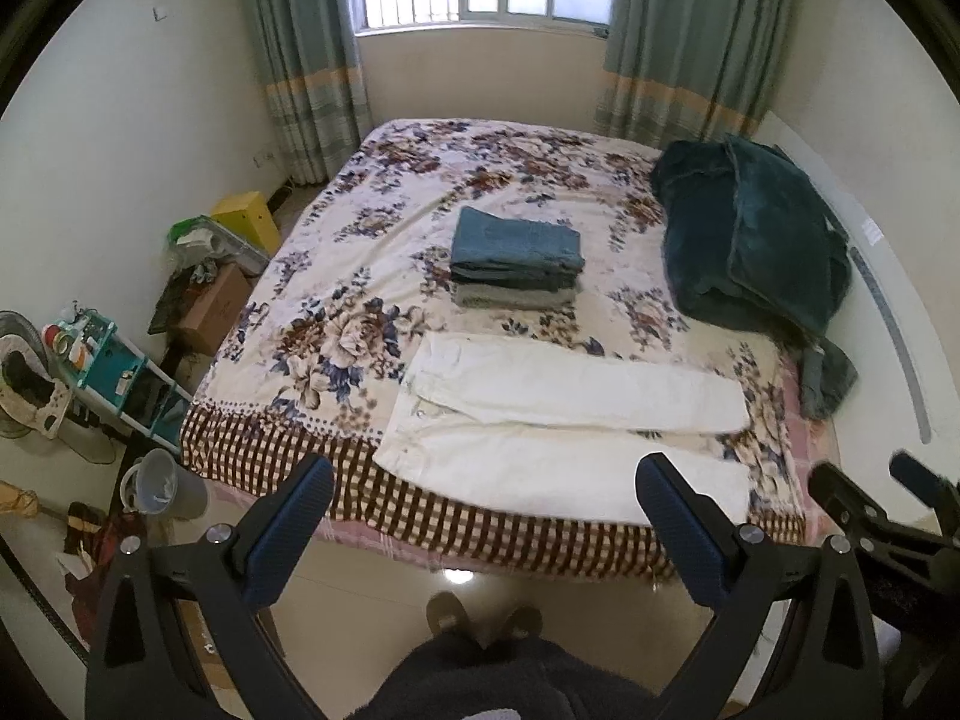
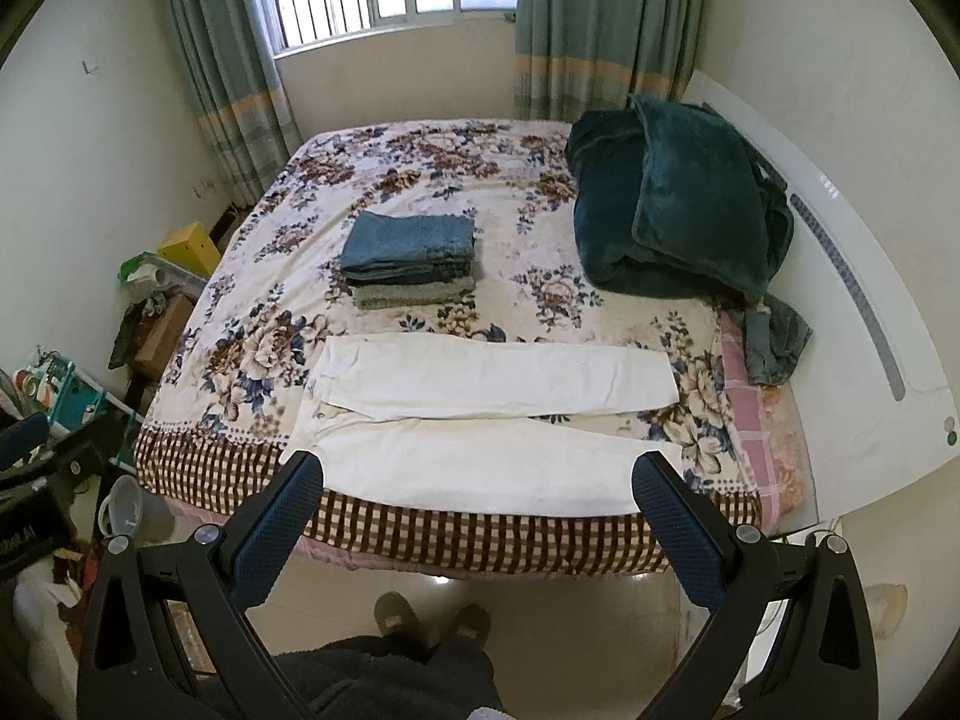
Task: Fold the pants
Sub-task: 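Lower both grippers onto the white pants' leg hems and close them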
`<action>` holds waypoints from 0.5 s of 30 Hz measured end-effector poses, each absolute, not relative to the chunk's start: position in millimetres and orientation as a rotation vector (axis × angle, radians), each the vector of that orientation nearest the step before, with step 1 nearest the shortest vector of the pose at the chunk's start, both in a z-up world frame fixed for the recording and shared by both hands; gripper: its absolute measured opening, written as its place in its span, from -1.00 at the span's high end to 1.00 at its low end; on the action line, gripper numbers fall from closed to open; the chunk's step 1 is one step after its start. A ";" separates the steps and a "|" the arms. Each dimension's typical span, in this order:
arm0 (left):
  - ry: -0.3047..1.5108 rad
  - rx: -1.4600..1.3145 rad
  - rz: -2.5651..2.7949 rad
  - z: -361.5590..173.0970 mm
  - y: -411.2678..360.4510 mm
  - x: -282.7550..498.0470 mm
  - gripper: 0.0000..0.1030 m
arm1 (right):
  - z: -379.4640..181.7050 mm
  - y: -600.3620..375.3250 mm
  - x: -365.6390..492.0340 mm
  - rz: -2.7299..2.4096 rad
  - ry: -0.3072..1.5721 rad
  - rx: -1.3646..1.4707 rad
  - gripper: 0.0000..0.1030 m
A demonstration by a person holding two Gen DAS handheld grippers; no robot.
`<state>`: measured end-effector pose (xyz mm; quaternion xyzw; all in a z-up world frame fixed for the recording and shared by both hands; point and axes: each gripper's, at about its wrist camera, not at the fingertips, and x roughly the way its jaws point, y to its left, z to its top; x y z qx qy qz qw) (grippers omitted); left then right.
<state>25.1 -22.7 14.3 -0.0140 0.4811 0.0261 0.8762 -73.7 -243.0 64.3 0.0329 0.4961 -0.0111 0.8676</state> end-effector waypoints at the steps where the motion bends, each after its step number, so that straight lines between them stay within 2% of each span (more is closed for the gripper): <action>1: 1.007 -0.028 0.064 10.1 -23.6 28.6 -1.00 | 58.5 -246.8 -67.8 -0.024 1.045 0.075 -1.00; 9: 1.054 0.000 0.138 -61.6 -42.3 107.4 -1.00 | -32.7 -304.1 13.2 -0.124 1.126 0.150 -1.00; 15: 1.228 -0.005 0.167 -157.0 -50.3 216.4 -1.00 | -134.0 -365.0 110.9 -0.242 1.229 0.258 -1.00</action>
